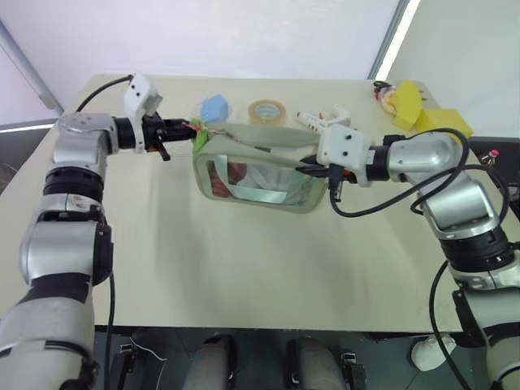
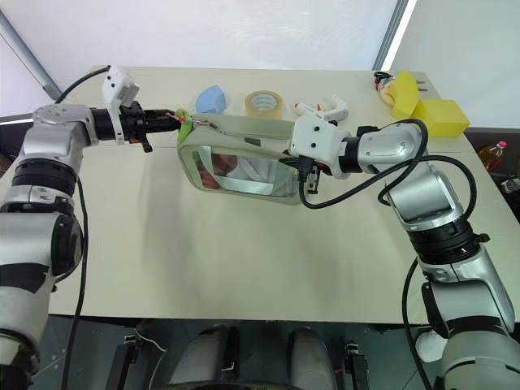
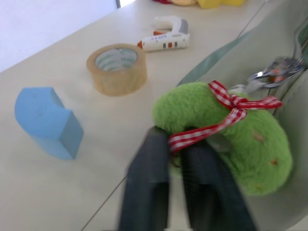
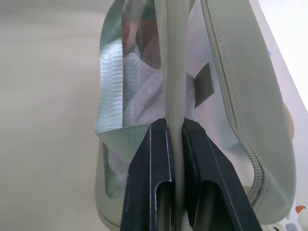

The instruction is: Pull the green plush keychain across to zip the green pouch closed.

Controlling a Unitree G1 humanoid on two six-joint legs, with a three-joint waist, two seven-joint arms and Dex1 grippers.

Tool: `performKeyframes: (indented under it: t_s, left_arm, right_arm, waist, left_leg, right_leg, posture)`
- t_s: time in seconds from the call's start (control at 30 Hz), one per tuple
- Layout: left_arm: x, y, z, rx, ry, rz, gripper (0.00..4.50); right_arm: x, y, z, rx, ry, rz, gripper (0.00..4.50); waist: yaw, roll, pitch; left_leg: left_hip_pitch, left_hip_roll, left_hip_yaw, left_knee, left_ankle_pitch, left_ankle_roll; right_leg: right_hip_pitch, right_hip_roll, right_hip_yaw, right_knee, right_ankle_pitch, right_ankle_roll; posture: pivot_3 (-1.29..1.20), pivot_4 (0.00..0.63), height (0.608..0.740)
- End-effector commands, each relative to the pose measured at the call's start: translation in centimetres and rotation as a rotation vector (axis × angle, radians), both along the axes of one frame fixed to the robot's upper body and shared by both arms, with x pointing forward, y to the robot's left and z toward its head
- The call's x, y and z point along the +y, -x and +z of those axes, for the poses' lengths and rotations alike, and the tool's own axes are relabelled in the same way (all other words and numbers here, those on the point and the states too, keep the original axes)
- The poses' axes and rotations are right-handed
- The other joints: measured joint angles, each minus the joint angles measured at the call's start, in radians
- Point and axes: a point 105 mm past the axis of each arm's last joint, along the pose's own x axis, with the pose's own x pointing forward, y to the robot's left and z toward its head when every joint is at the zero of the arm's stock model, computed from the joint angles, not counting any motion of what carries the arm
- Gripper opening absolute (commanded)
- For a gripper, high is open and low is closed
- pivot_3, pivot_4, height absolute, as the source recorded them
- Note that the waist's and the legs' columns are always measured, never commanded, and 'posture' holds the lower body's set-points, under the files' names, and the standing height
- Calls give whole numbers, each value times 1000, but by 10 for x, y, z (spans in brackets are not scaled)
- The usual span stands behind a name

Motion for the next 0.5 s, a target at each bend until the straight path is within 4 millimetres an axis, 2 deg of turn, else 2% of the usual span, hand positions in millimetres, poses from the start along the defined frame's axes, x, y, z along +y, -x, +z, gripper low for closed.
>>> performKeyframes:
  t_s: [0.03,0.13,0.23,0.33,0.4,0.5]
  left_arm:
    - [1,12,45,-63,83,-64,32]
    - [-3,23,61,-52,125,-145,32]
    - [-22,29,67,-59,115,-227,32]
    - [-39,33,61,-72,63,-281,32]
    - [-51,33,49,-85,1,-303,32]
    - [-60,30,38,-99,-43,-297,32]
  right_arm:
    - [2,-2,7,-37,-6,1,0]
    - [2,-4,8,-44,-9,-1,0]
    - [3,-6,9,-50,-12,-2,0]
    - [5,-7,9,-52,-17,1,0]
    - [7,-6,9,-54,-20,4,0]
    - [8,-7,9,-56,-23,5,0]
  waist:
    - [-1,0,0]
    - [-2,0,0]
    - [-2,0,0]
    - [-1,0,0]
    - [-2,0,0]
    - [-5,0,0]
  left_leg:
    - [0,0,0,0,0,0]
    - [0,0,0,0,0,0]
    - [0,0,0,0,0,0]
    - [0,0,-1,0,0,0]
    - [0,0,-2,0,0,0]
    - [1,0,-2,0,0,0]
  right_leg:
    - [0,0,0,0,0,0]
    - [0,0,0,0,0,0]
    - [0,0,0,0,0,0]
    - [1,0,0,0,0,0]
    - [1,0,0,0,0,0]
    - [1,0,0,0,0,0]
  posture:
    - [0,150,740]
    - [0,150,740]
    - [0,150,740]
    - [0,150,740]
    - [0,150,740]
    - [0,150,740]
